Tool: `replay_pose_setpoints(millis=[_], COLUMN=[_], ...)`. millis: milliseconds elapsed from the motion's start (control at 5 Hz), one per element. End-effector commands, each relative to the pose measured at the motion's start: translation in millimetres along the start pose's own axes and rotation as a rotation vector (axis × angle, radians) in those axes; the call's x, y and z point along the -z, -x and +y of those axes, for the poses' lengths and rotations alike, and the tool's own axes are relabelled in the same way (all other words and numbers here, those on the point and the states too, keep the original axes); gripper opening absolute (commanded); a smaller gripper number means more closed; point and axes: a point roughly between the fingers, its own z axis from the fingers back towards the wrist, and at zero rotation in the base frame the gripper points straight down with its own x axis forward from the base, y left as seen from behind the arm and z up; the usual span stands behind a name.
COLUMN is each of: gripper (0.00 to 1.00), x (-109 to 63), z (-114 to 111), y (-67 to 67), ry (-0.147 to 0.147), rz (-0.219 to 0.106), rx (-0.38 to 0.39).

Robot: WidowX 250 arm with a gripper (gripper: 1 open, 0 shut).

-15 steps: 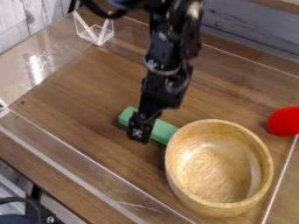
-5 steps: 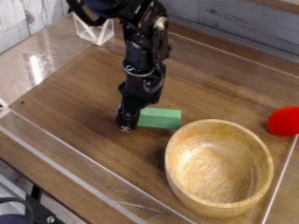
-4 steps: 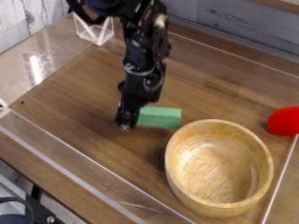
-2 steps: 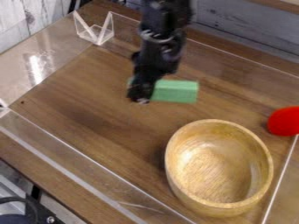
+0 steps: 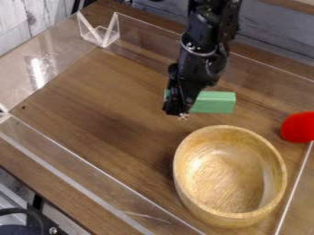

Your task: Put the green block in the brown bowl

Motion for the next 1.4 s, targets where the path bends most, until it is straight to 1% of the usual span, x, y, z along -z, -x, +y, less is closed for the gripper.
replay_pose_setpoints(millis=[0,200,400,600,800,1000,1200], gripper=[0.00,0.00,0.00,0.00,0.00,0.00,0.00], x=[-18.5,-21.7,-9.4,1.8,5.7,6.0,3.0], z=[8,5,11,13,22,32,32], y=[17.0,37.1,45.2,41.3,38.5,38.9,31.2], ry=[-0.047,-0.043,-0.045,-0.049,-0.049,-0.051,-0.055], rz=[-0.028,-0.020,-0.031,-0.048,-0.054,-0.058,-0.068], rx=[-0.051,-0.087,-0.056,-0.020,-0.012,-0.008,0.042])
